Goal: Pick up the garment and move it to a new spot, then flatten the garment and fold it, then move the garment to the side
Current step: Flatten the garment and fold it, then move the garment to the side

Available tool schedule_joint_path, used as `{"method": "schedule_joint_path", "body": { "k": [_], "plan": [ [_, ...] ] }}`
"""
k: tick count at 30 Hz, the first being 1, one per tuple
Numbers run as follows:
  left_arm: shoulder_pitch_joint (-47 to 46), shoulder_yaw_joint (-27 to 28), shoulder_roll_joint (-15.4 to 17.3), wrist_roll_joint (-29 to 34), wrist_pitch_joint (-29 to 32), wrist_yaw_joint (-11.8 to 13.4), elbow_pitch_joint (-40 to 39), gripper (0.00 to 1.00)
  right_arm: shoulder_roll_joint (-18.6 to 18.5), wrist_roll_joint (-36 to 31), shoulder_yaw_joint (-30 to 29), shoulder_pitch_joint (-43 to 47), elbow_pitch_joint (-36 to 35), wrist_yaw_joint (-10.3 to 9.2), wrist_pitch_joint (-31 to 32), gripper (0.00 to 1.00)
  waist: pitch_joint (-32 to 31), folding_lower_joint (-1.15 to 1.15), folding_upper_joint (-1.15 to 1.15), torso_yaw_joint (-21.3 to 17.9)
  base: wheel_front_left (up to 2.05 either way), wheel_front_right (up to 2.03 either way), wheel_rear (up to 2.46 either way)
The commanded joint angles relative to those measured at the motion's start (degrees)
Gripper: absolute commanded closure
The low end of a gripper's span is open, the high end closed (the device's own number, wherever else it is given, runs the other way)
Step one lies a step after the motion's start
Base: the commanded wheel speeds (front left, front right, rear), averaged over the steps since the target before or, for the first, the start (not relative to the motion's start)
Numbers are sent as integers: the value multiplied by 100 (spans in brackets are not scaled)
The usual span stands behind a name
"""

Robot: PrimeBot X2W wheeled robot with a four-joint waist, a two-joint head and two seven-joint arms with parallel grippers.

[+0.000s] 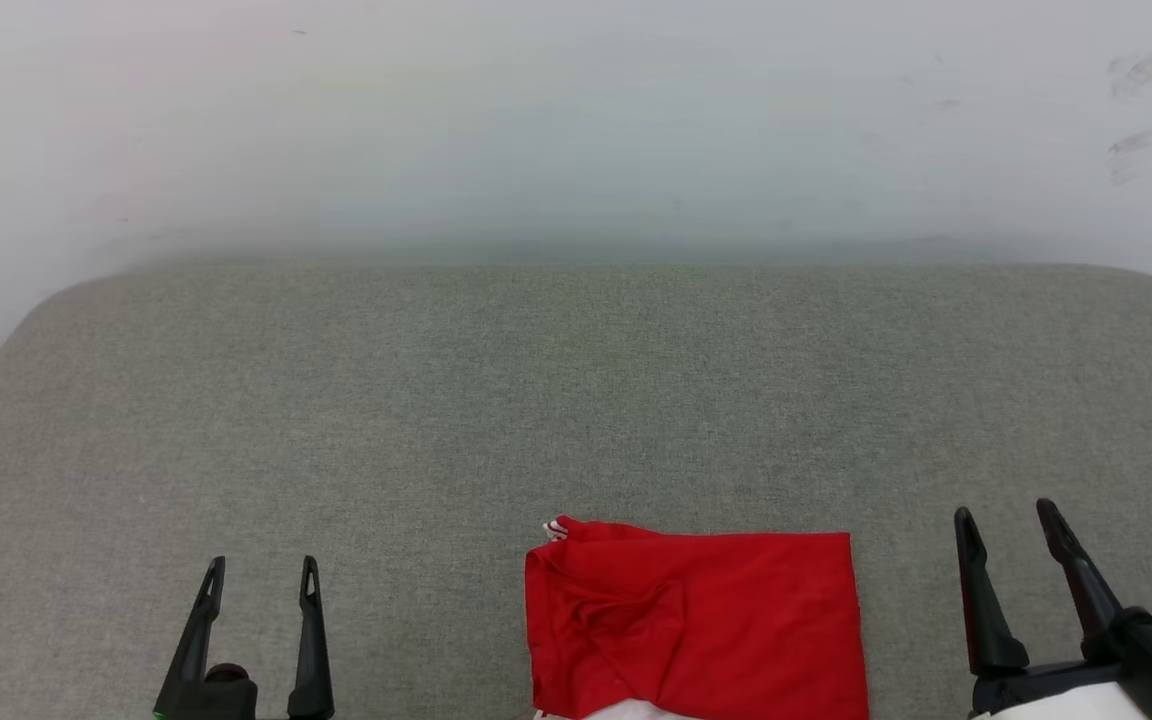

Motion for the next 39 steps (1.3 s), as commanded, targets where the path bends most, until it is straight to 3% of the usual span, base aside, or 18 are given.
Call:
{"method": "schedule_joint_path", "body": {
  "k": [1, 28, 34, 39],
  "plan": [
    [39, -14, 39, -15, -14, -23, 6, 0, 67, 16, -16, 134, -91, -7, -15, 0, 2, 0, 0, 1, 0, 0, 0],
    [21, 17, 30, -67, -14, -79, 73, 0, 171, 269, 9, 182, -130, -7, -19, 0, 14, 0, 0, 121, 0, 0, 0],
    [-39, 11, 8, -65, -14, -96, 78, 0, -160, 476, -46, -330, -111, -7, 44, 0, 42, 0, 0, 153, 0, 0, 0],
    [-77, 8, -9, -55, -14, -110, 72, 0, -585, 832, 151, -935, -143, -6, 681, 0, 67, 0, 0, 199, 0, 0, 0]
  ]
}}
